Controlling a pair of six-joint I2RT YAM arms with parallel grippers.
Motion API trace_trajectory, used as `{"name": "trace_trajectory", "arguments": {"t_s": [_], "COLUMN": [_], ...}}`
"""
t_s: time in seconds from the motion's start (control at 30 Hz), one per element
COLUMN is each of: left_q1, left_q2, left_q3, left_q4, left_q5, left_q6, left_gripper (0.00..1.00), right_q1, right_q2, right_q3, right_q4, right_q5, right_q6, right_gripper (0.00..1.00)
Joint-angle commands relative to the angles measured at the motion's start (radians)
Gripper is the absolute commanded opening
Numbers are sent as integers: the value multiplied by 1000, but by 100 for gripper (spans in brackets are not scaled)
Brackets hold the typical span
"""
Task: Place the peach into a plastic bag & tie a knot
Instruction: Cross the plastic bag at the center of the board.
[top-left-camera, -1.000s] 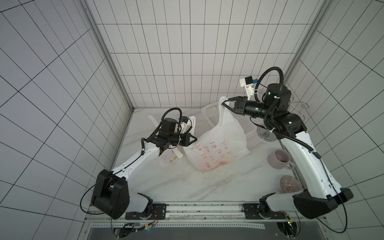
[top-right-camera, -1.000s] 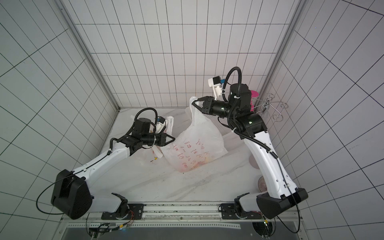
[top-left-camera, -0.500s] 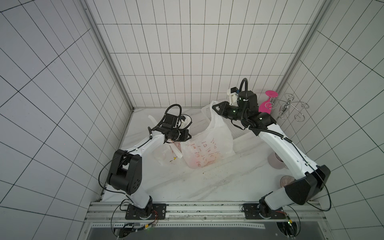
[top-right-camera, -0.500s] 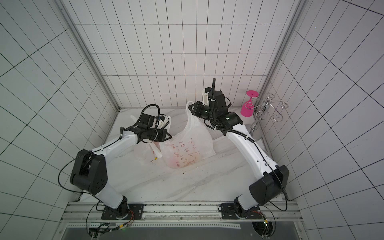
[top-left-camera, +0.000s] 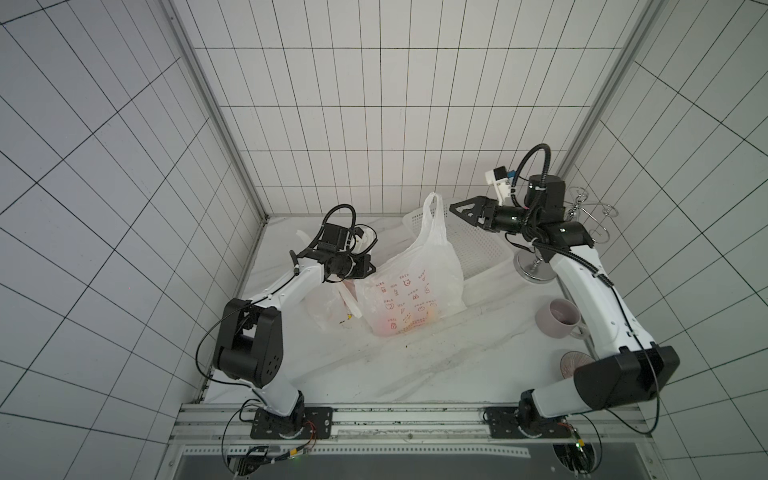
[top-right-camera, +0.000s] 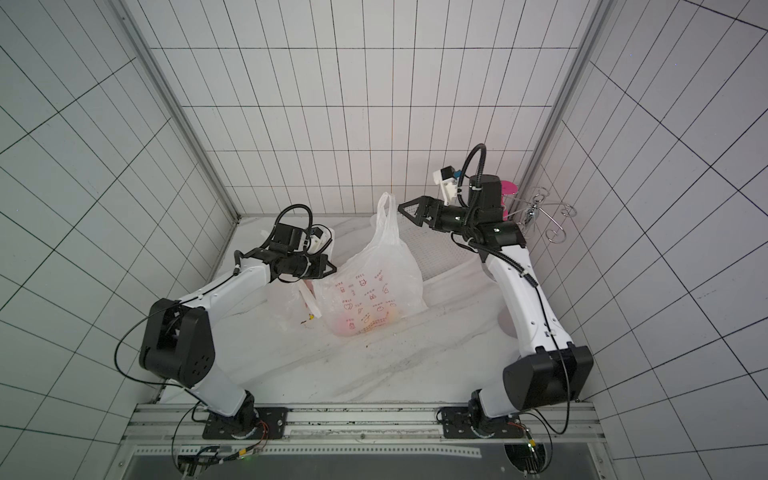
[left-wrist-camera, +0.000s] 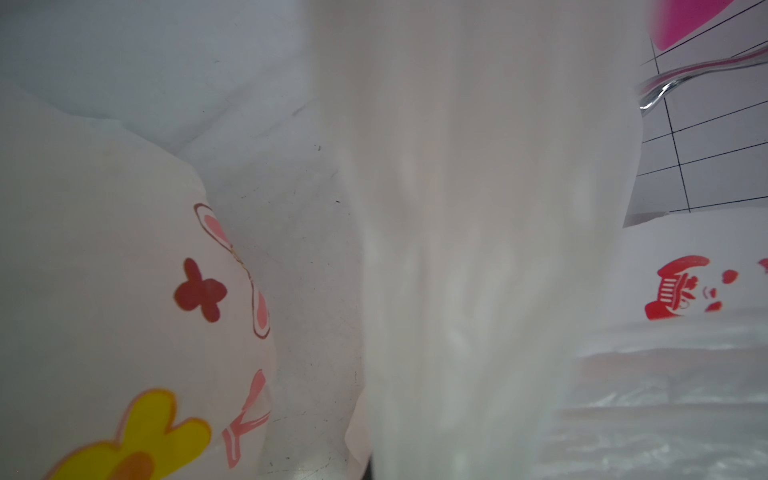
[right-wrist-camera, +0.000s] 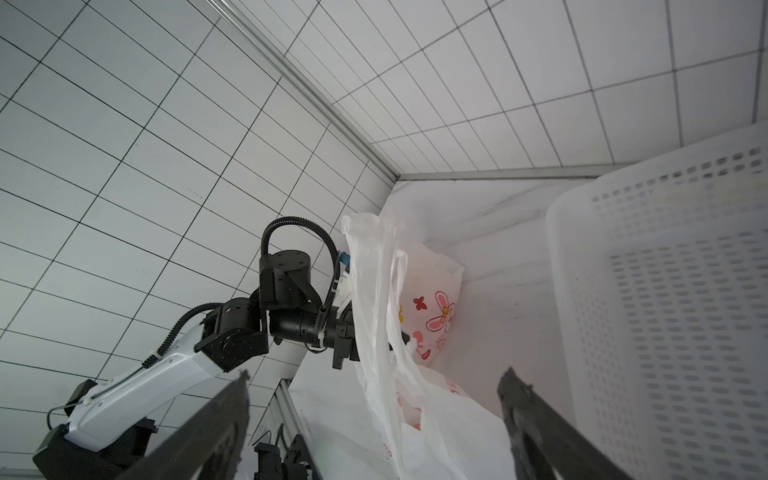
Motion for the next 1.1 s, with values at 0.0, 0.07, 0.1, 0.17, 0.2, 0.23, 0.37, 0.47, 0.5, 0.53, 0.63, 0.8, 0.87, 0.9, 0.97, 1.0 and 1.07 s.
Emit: {"name": "trace_trajectory", "arguments": {"t_s": [0.0, 0.07, 0.1, 0.17, 0.2, 0.23, 0.37, 0.47, 0.5, 0.53, 0.63, 0.8, 0.87, 0.9, 0.97, 1.0, 1.07], "left_q1": [29, 31, 32, 28, 24, 19, 0, -5, -5, -5, -4, 19, 36, 40, 42, 42, 42], "left_q2": [-40, -46, -51, -64, -71, -78, -97, -100, -101, -104, -109, -108, -102, -99, -94, -94, -94], "left_q3": [8, 9, 7, -3, -7, -10, -31, -39, -41, -41, -41, -40, -38, -36, -32, -30, -30], "left_q4": [31, 35, 41, 64, 72, 78, 98, 102, 102, 102, 102, 106, 112, 113, 113, 114, 119], "left_q5": [13, 16, 24, 47, 52, 56, 67, 73, 73, 73, 67, 56, 57, 56, 57, 59, 63], "left_q6": [9, 7, 4, -7, -8, -7, -1, 2, 2, 5, 10, -3, -18, -21, -28, -30, -37], "left_gripper": [0, 0, 0, 0, 0, 0, 0, 0, 0, 0, 0, 0, 0, 0, 0, 0, 0], "right_q1": [-9, -7, -6, -2, 5, 16, 68, 104, 112, 114, 108, 91, 92, 91, 91, 92, 97], "right_q2": [-127, -185, -202, -203, -188, -167, -60, 10, 28, 44, 73, 63, 64, 67, 79, 86, 105], "right_q3": [-164, -269, -306, -355, -356, -355, -331, -305, -296, -290, -282, -324, -335, -336, -334, -331, -318], "right_q4": [-23, 11, 25, 61, 70, 87, 151, 155, 154, 156, 158, 177, 180, 179, 178, 177, 170], "right_q5": [-20, 35, 52, 82, 85, 88, 48, -8, -17, -32, -126, -280, -317, -329, -338, -341, -346], "right_q6": [-207, -286, -313, -343, -357, -361, -378, -420, -429, -436, -454, -460, -469, -470, -470, -469, -465], "right_gripper": [97, 100, 99, 99, 99, 100, 99, 100, 99, 100, 98, 94, 92, 90, 87, 85, 78]}}
